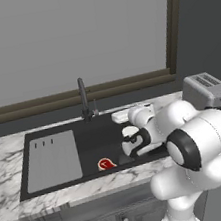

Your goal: Pick the jug and jar and place them in the sink. Then turn on the water.

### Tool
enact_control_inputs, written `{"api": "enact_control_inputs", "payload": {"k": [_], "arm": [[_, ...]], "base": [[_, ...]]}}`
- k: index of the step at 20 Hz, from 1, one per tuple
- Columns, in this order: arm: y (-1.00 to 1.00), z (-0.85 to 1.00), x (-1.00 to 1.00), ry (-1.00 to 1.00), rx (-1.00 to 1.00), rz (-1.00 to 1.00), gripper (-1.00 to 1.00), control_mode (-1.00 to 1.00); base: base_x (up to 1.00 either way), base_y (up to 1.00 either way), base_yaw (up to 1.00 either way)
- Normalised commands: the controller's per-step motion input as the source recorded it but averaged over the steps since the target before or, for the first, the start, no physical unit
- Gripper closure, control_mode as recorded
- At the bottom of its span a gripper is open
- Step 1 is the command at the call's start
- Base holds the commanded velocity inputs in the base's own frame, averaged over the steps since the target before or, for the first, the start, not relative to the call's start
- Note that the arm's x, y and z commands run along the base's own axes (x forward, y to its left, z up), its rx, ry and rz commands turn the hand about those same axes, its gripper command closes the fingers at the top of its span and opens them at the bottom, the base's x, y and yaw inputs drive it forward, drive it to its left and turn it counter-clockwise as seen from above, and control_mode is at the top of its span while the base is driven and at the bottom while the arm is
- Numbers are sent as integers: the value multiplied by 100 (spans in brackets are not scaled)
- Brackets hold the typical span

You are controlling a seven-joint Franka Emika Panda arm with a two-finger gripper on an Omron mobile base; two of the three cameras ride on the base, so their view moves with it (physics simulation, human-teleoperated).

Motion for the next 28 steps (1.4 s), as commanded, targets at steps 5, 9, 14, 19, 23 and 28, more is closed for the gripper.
{"api": "enact_control_inputs", "payload": {"k": [5, 9, 14, 19, 23, 28], "arm": [[3, 13, 0, -12, 0, 3, -100, -100], [8, 0, 1, -1, 0, 1, -100, -100], [8, 0, 17, 0, 0, 0, -100, -100], [18, -2, 15, 0, -1, 7, -100, -100], [9, -1, 19, 0, 0, 1, -100, -100], [22, -16, 7, 0, 0, 0, -100, -100]], "base": [[0, 0, 0], [0, 0, 0], [0, 0, 0], [0, 0, 0], [0, 0, 0], [0, 0, 0]]}}
